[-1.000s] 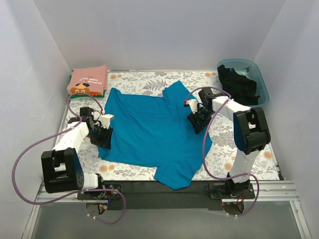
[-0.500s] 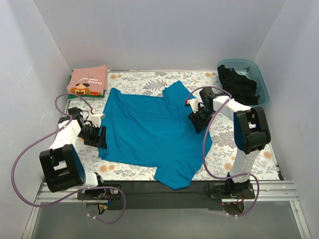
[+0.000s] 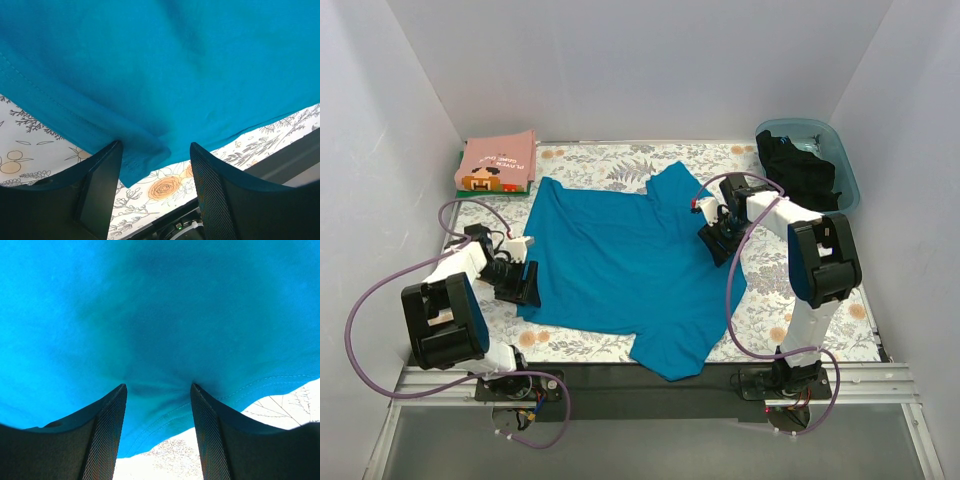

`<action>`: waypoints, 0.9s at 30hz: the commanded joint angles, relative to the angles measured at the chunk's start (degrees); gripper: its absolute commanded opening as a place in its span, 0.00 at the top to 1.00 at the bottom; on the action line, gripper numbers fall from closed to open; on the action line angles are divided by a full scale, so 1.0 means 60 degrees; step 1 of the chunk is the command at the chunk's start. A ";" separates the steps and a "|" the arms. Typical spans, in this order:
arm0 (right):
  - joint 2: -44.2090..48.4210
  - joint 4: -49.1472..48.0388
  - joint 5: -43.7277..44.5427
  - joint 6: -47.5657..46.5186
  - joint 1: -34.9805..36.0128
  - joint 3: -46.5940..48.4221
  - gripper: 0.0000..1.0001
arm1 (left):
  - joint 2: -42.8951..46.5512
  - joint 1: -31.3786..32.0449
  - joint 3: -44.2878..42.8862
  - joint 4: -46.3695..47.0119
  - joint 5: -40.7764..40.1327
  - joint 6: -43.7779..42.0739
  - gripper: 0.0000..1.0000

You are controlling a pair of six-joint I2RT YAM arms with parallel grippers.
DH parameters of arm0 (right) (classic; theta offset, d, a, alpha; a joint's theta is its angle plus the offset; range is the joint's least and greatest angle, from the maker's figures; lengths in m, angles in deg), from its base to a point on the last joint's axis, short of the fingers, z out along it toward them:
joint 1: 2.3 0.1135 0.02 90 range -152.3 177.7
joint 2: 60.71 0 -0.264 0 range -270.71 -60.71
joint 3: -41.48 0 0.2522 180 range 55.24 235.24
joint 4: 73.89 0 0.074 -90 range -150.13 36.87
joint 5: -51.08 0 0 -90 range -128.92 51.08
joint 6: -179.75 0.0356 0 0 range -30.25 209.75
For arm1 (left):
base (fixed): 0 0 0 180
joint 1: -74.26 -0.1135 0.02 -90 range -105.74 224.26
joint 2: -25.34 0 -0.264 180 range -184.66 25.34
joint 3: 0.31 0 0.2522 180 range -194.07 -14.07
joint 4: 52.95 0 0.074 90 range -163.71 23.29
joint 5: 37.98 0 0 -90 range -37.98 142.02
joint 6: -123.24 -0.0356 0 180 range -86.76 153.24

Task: Fold and stack the t-shirts
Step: Flatten the tshirt out

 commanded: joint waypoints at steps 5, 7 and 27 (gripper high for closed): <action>-0.0645 -0.0131 0.0848 -0.0375 -0.0119 0.0310 0.39 | 0.0454 -0.0718 -0.0015 0.0348 -0.1259 -0.0495 0.44; -0.0850 -0.0277 0.1010 -0.0434 -0.0177 0.0369 0.39 | 0.0615 -0.0981 -0.0161 0.0275 -0.1553 -0.0817 0.43; 0.1167 0.1389 -0.1054 -0.0536 -0.0177 0.2434 0.25 | 0.0953 -0.1452 -0.2430 -0.1042 0.0422 -0.1726 0.41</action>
